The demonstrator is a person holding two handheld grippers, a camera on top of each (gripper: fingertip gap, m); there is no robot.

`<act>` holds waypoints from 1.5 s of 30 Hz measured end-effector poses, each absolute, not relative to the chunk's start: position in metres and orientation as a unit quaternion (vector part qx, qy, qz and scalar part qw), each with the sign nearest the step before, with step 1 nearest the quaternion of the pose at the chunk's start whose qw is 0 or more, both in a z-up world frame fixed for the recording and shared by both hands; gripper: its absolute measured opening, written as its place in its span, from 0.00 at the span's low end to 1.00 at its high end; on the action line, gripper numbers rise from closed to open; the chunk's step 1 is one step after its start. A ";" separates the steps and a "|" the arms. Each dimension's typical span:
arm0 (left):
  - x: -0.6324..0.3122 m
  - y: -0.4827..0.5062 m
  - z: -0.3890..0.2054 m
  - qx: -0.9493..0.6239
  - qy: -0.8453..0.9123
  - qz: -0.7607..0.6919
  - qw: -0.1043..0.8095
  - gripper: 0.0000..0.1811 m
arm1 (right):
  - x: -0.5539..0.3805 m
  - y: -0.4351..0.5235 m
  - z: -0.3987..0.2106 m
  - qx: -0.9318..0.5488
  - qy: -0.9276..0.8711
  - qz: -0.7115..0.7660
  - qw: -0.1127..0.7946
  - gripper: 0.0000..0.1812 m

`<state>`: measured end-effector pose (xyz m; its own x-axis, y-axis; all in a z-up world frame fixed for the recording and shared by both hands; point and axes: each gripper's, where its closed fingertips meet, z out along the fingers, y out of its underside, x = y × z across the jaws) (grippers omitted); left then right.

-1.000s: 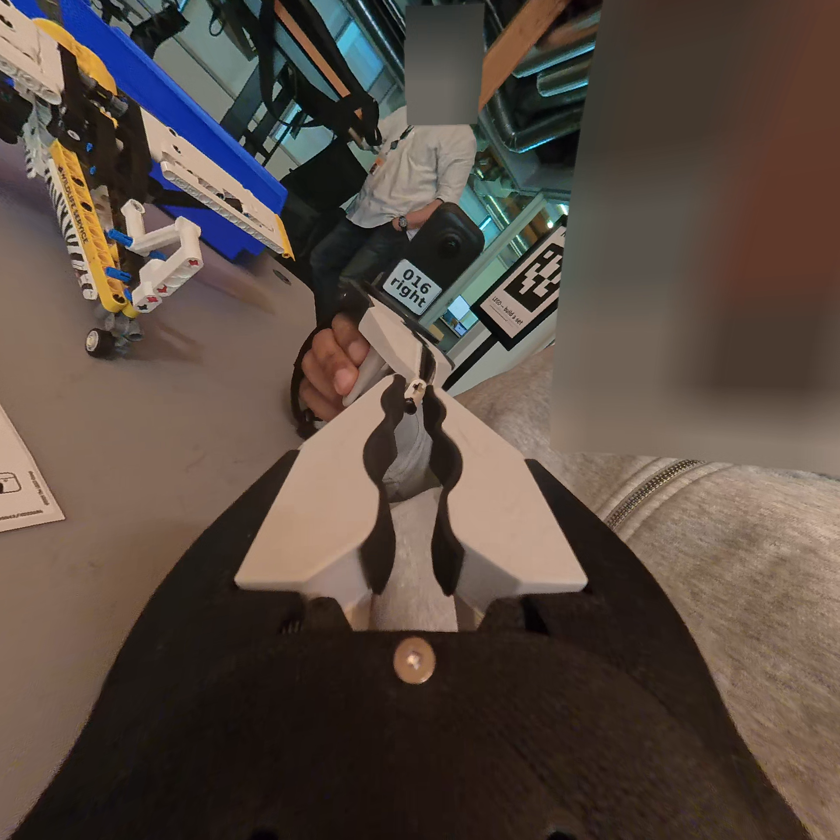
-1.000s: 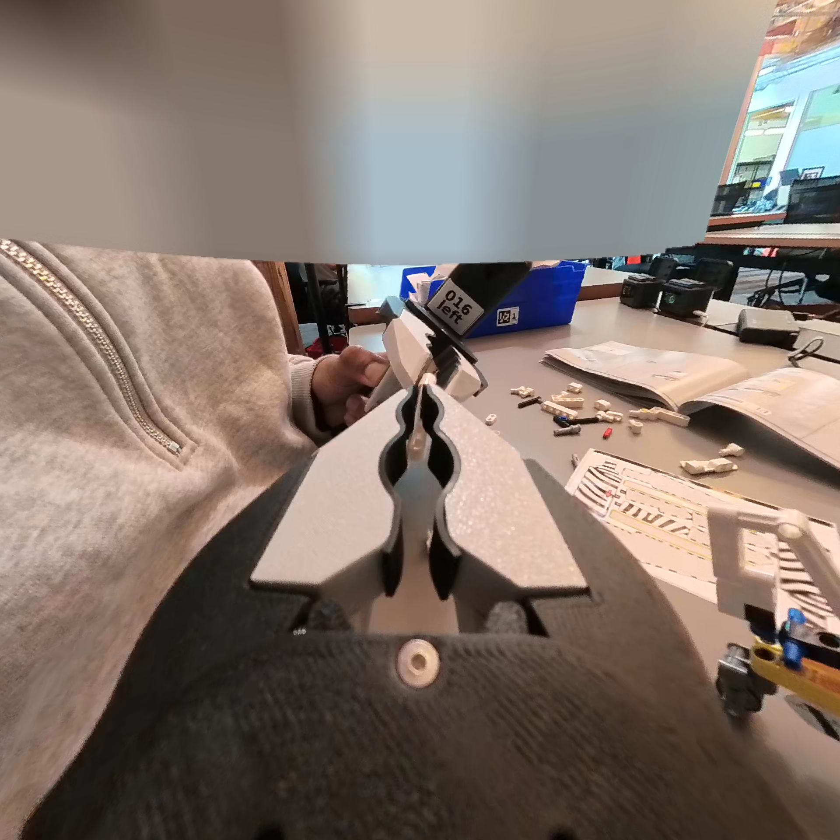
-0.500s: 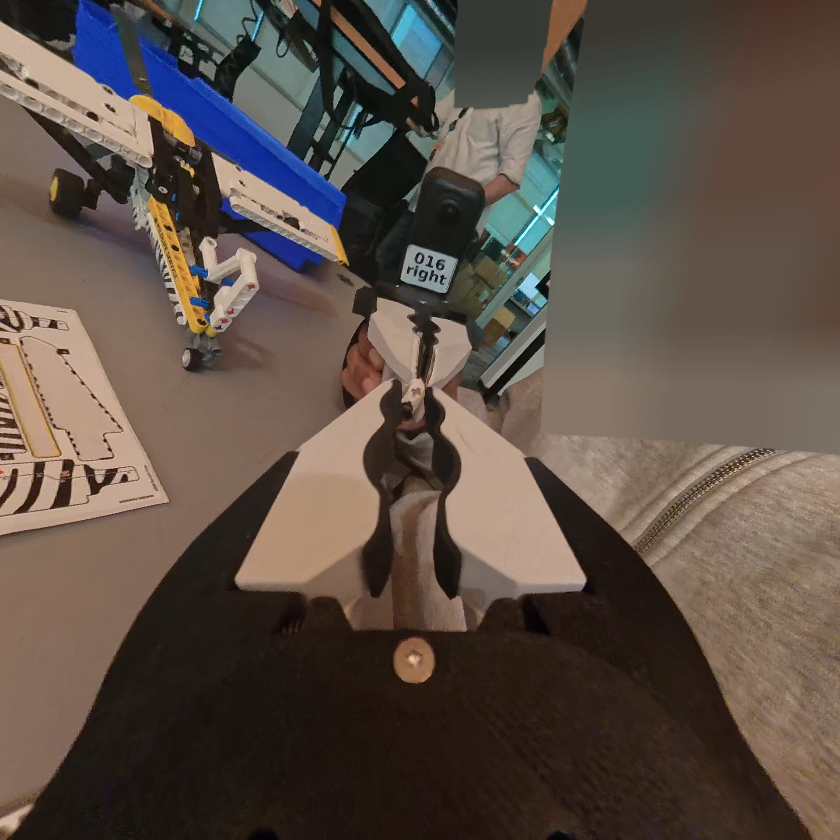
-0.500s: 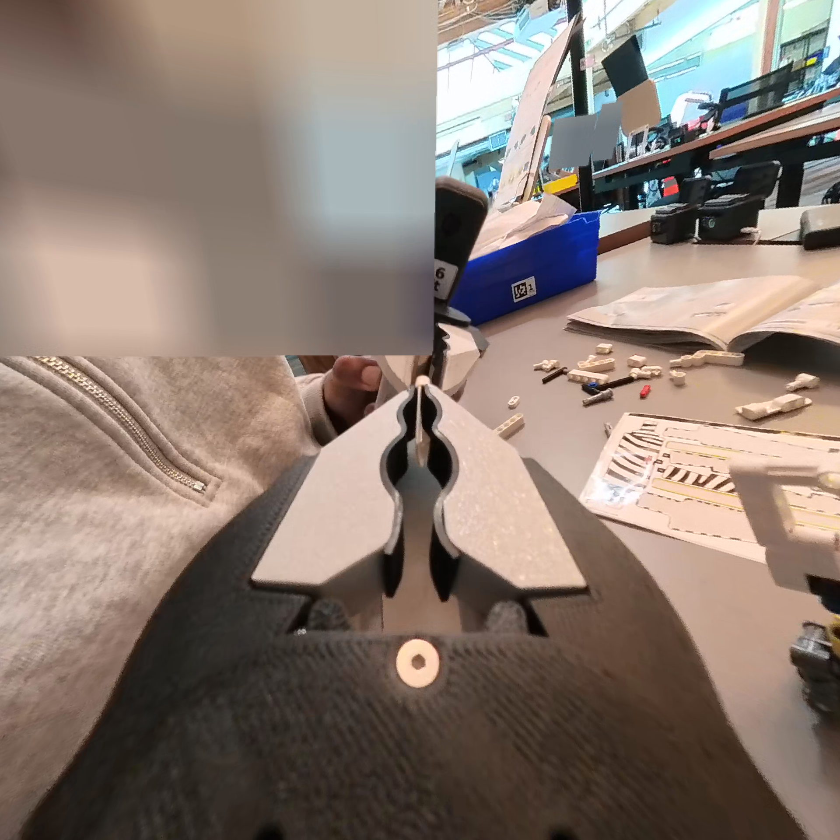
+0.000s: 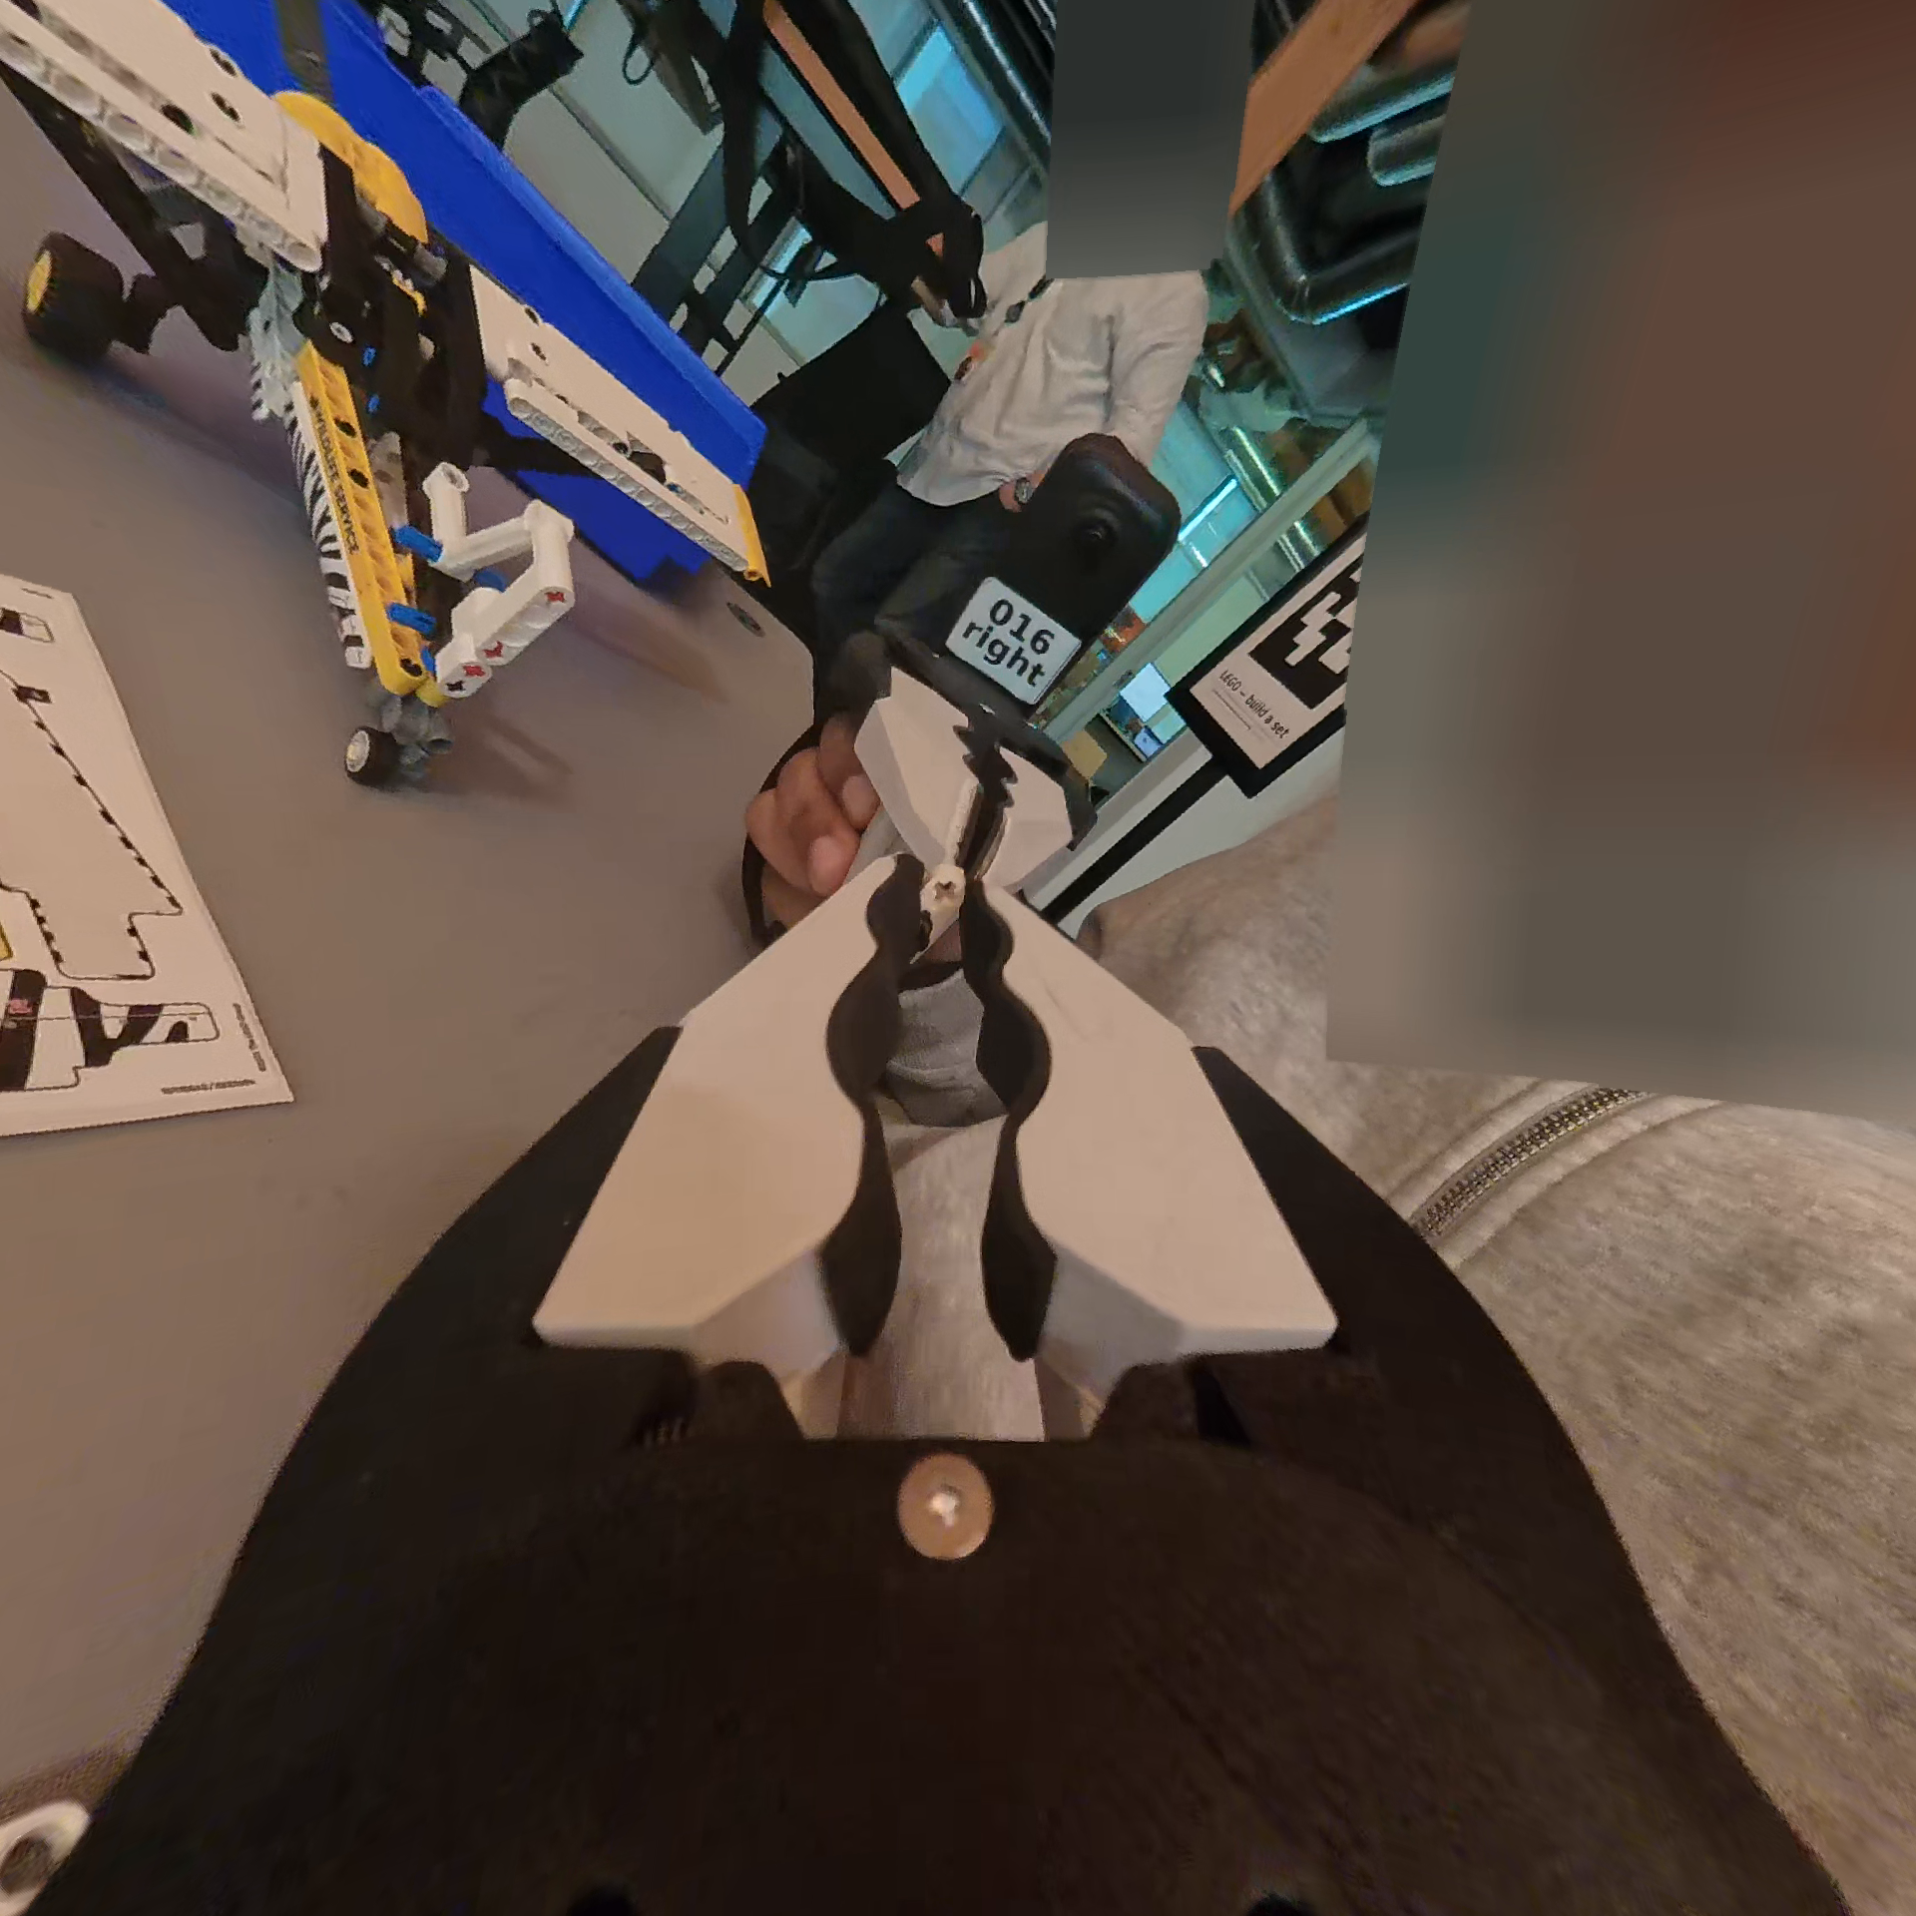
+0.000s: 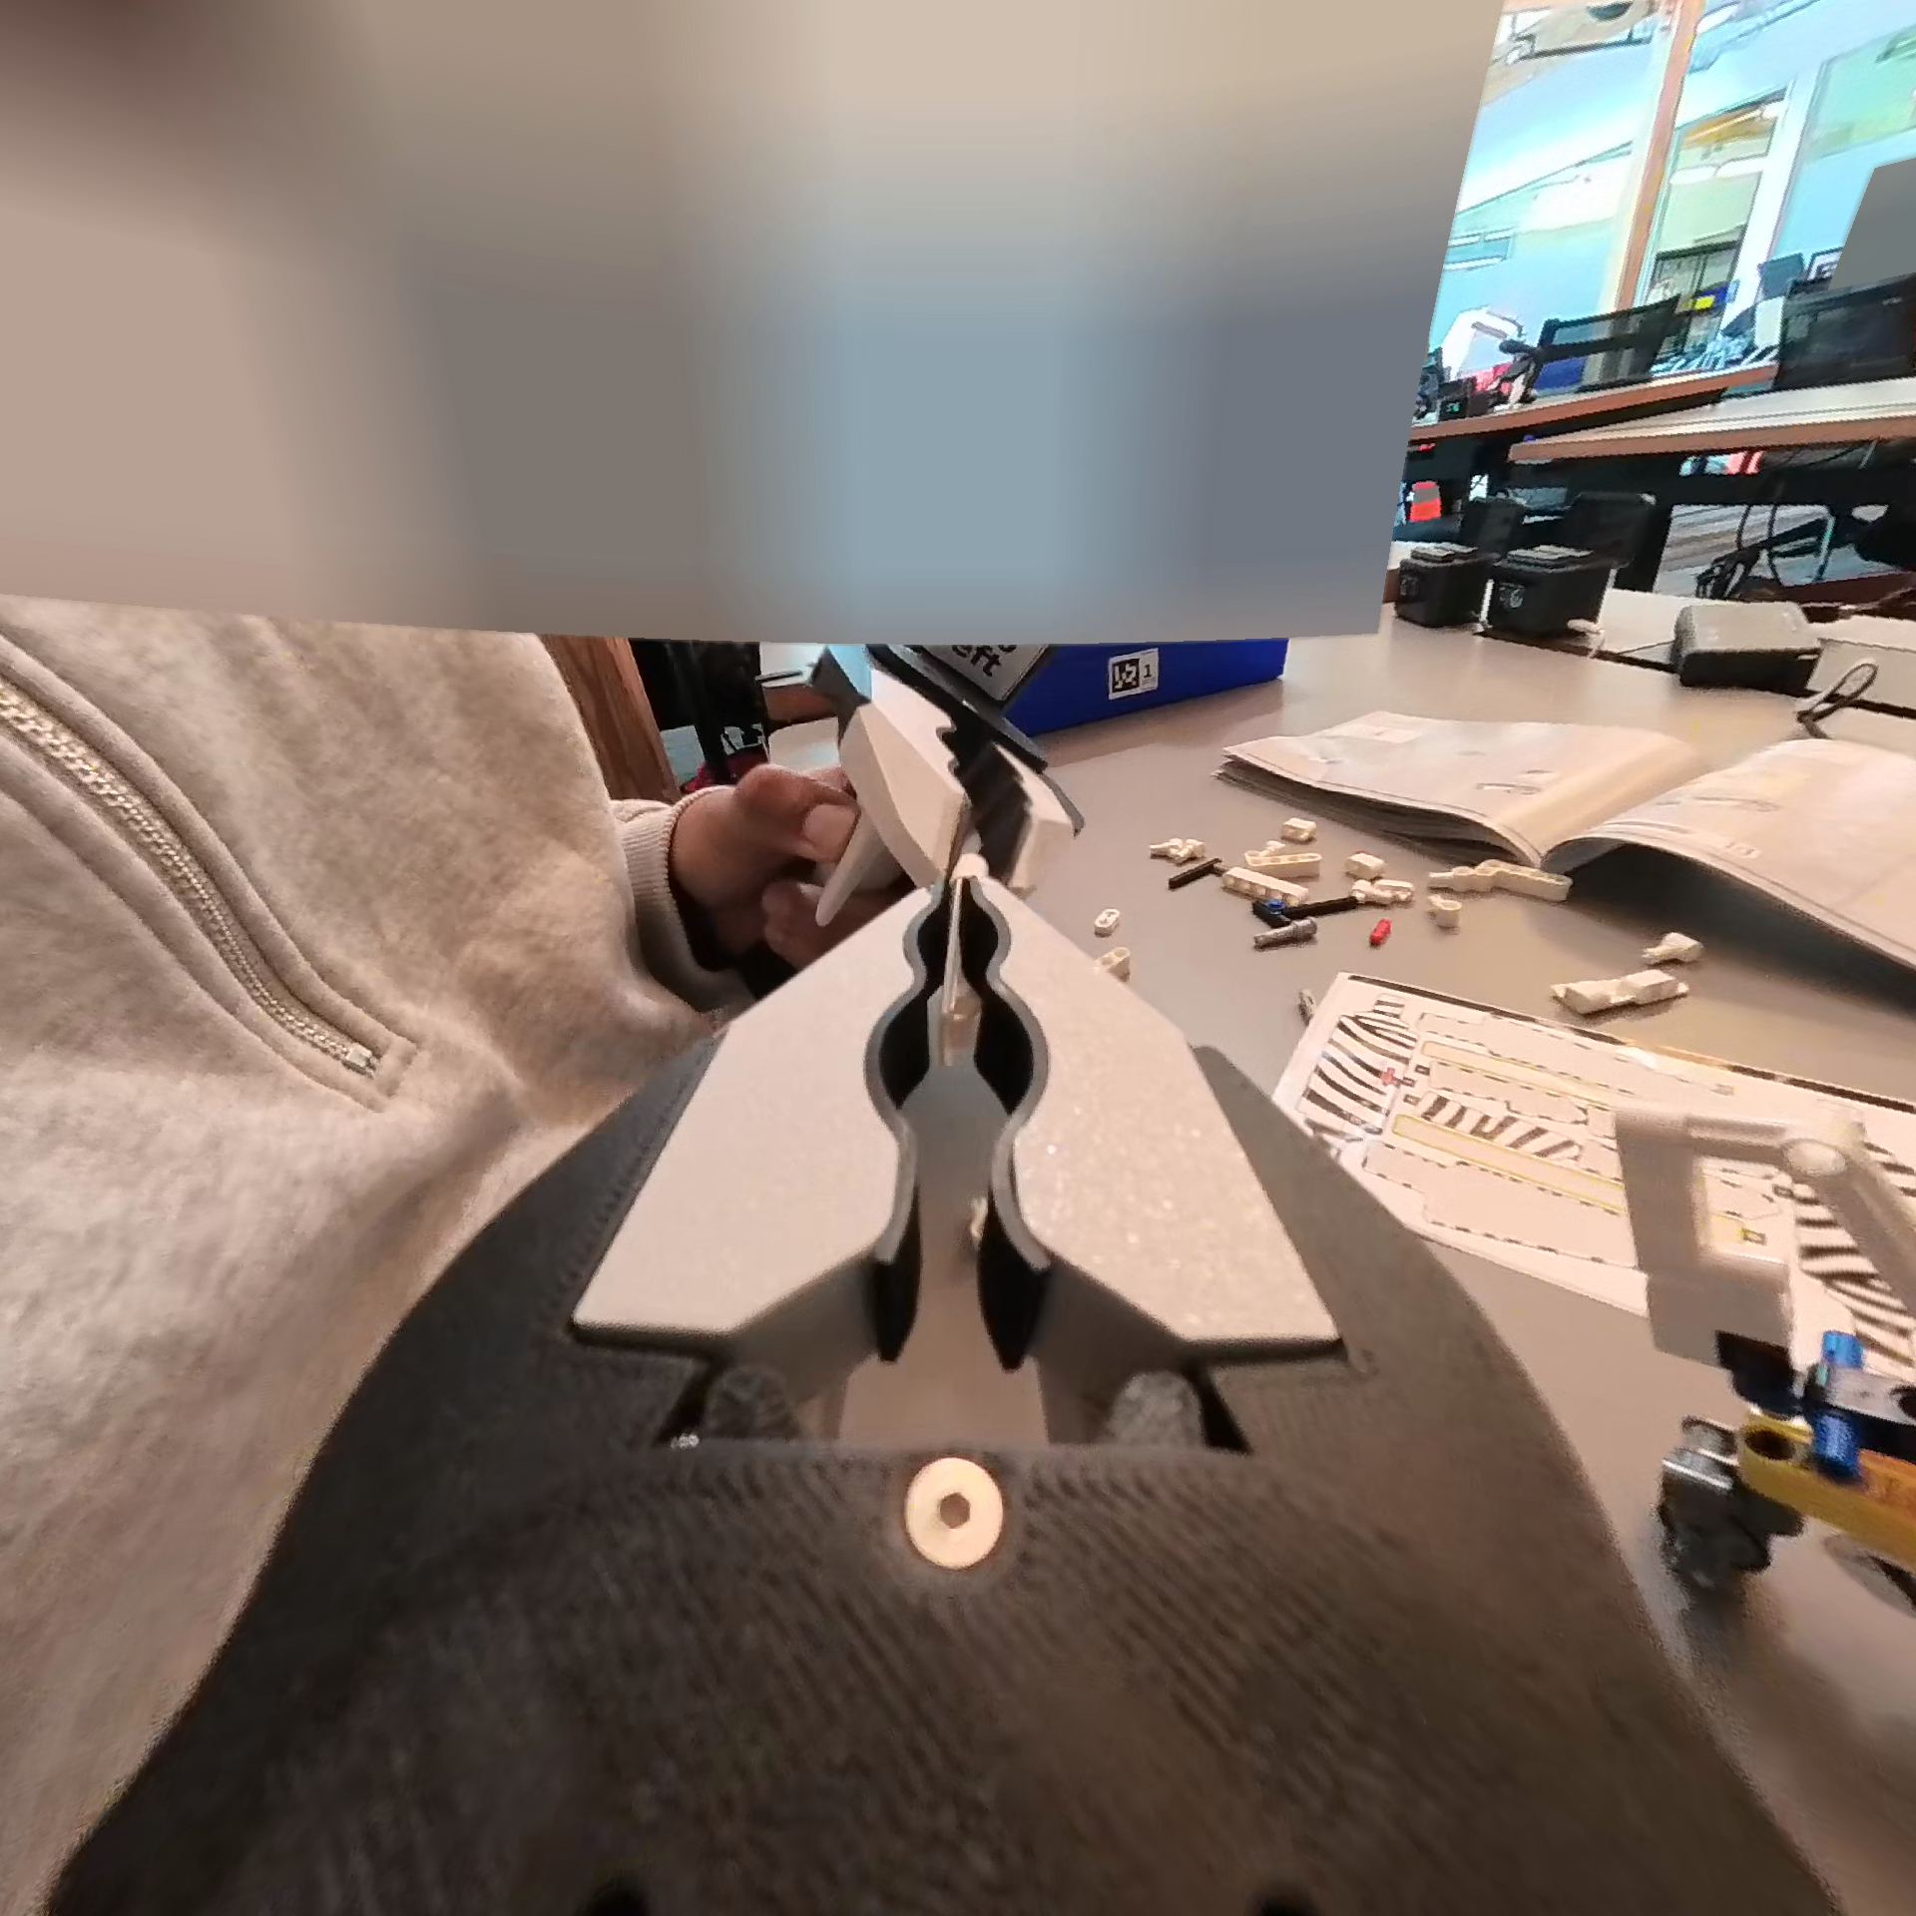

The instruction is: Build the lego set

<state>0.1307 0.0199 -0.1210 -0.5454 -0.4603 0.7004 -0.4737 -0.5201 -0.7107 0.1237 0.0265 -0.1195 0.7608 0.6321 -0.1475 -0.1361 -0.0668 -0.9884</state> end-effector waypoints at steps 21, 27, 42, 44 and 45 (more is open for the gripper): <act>0.132 0.015 -0.119 0.472 -0.460 0.751 0.026 0.03 | 0.123 0.022 -0.119 -0.670 -0.232 0.201 0.676 0.00; 0.137 0.027 -0.108 0.461 -0.461 0.757 -0.056 0.07 | 0.131 0.031 -0.106 -0.637 -0.125 0.339 0.681 0.00; 0.135 0.038 -0.112 0.472 -0.427 0.772 -0.017 0.03 | 0.132 0.045 -0.112 -0.623 -0.017 0.479 0.619 0.01; 0.134 0.042 -0.110 0.471 -0.414 0.779 -0.018 0.03 | 0.138 0.044 -0.109 -0.617 -0.012 0.470 0.631 0.12; 0.134 0.044 -0.111 0.473 -0.408 0.781 -0.016 0.03 | 0.142 0.044 -0.109 -0.615 -0.006 0.471 0.632 0.16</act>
<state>0.1344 0.0439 -0.1106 -0.5528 -0.4106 0.7252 -0.3612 -0.6662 -0.6525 0.1417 0.0439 -0.1087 0.5556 0.6038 -0.5716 -0.5879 -0.2008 -0.7836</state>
